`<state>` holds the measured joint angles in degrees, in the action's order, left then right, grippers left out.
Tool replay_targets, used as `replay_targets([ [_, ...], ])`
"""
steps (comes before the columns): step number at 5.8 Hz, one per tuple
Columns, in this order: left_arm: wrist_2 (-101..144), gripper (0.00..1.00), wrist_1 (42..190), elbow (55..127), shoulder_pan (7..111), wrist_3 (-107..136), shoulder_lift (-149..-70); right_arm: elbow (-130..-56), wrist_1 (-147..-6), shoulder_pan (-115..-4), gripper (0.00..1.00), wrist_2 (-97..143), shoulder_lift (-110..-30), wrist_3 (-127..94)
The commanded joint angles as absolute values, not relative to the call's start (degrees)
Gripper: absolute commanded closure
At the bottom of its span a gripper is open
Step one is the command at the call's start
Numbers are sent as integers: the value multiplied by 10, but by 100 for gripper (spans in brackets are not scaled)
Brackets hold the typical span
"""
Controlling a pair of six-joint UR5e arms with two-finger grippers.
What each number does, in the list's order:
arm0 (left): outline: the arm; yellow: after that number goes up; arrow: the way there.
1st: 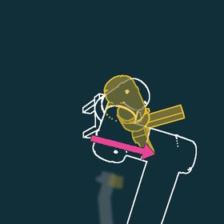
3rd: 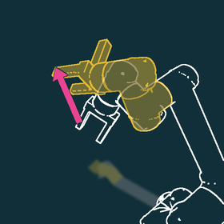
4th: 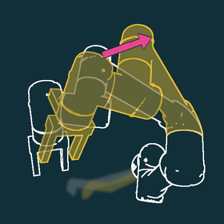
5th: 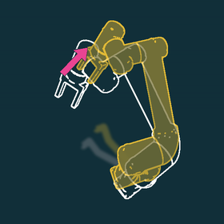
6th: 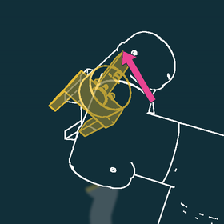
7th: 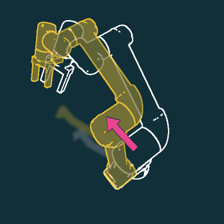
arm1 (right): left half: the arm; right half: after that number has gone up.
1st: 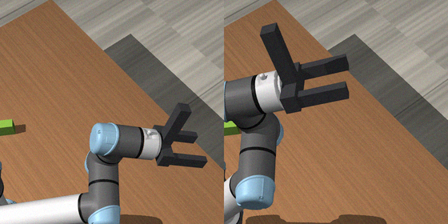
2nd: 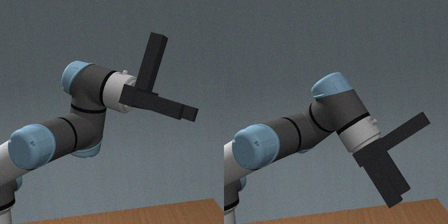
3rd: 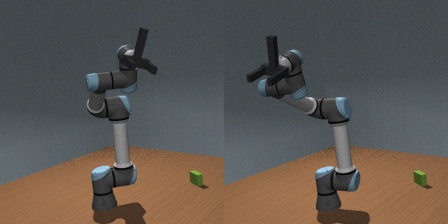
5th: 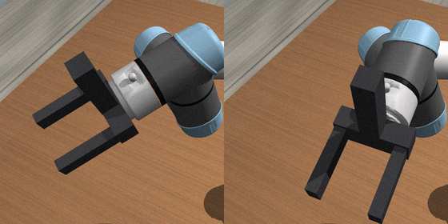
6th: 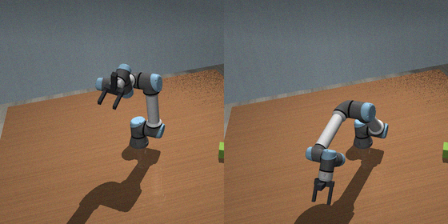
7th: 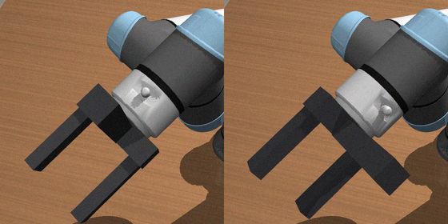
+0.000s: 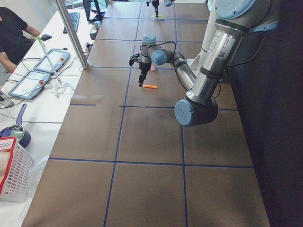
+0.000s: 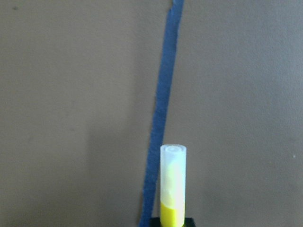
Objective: Collect pens into pen holder
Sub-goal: 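Grasp the orange marker with the left gripper while the right gripper lifts the yellow marker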
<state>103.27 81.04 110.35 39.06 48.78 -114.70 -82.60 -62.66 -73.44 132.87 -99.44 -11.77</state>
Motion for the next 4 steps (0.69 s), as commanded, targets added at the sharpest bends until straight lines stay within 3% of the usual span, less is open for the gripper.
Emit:
replay_targets([
  [1, 1033, 6, 811, 1105, 391, 488, -1147, -936, -538, -735, 100, 1331, -1037, -226],
  [3, 1034, 6, 812, 1111, 391, 488, -1146, -974, -367, -673, 100, 1335, -1020, -415],
  [4, 1034, 6, 812, 1111, 391, 488, -1146, -1020, -365, -625, 100, 1312, -982, -511],
])
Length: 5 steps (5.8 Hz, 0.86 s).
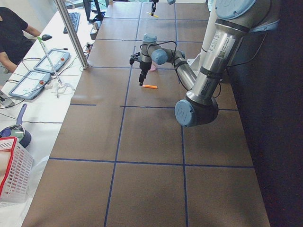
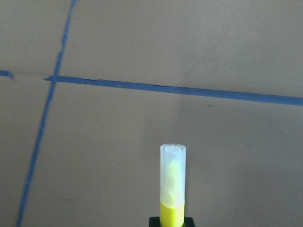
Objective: Collect pens into pen holder
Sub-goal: 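Grasp the orange marker with the left gripper while the right gripper lifts the yellow marker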
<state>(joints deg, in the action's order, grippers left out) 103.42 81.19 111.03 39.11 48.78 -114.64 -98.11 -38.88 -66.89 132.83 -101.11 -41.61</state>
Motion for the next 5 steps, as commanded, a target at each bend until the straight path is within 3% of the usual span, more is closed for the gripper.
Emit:
replay_targets([
  [1, 1035, 6, 813, 1112, 391, 488, -1147, -1080, -365, -540, 100, 1220, -950, -611],
  [3, 1034, 5, 814, 1114, 391, 488, -1146, -1117, -374, -393, 100, 998, -877, -682],
  [5, 1034, 5, 816, 1109, 388, 488, -1146, -1132, -502, -214, 100, 697, -757, -715],
])
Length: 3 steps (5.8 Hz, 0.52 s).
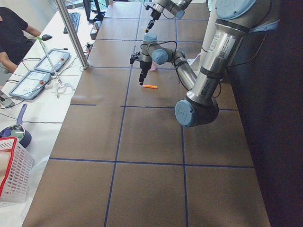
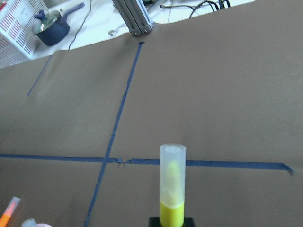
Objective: Collect pens into pen holder
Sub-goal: 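Lower the yellow marker into the pink cup and open the right gripper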
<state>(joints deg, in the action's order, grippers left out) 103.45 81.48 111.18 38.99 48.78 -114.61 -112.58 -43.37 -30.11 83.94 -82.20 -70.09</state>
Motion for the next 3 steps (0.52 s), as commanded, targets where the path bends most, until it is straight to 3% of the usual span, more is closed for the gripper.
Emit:
replay_targets([
  [1, 1035, 4, 816, 1110, 388, 492, -1148, -1123, -600, -166, 100, 619, -687, -760],
  [3, 1035, 4, 816, 1112, 387, 495, -1148, -1068, -674, -87, 100, 439, -610, -809],
])
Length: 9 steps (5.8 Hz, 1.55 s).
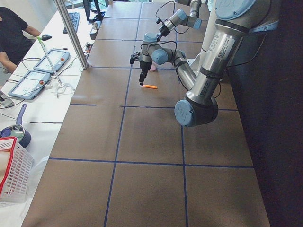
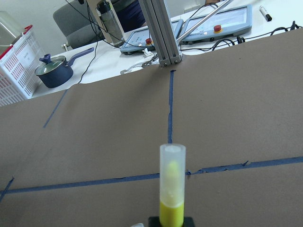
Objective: Collect pens into pen holder
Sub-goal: 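Lower the yellow marker into the pink cup and open the right gripper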
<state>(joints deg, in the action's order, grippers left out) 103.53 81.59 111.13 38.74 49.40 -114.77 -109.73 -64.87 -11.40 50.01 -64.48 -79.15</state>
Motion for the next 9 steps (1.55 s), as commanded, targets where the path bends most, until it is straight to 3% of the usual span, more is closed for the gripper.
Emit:
replay_targets([
  [1, 1035, 4, 816, 1113, 388, 495, -1149, -1044, -673, -77, 100, 398, -611, -829],
  [3, 1035, 3, 816, 1112, 387, 496, -1148, -1033, -671, -77, 100, 389, -608, -830],
  [4, 1035, 3, 817, 1113, 386, 496, -1148, -1027, -671, -77, 93, 380, -608, -831],
  [5, 1035, 2, 817, 1110, 385, 495, -1148, -1028, -669, -77, 10, 380, -608, -830],
  [6, 1035, 1, 830, 1104, 382, 497, -1150, -1028, -671, -77, 1, 380, -609, -830],
  [9, 1041, 2, 901, 1029, 357, 499, -1178, -1144, -670, -85, 2, 431, -643, -831],
])
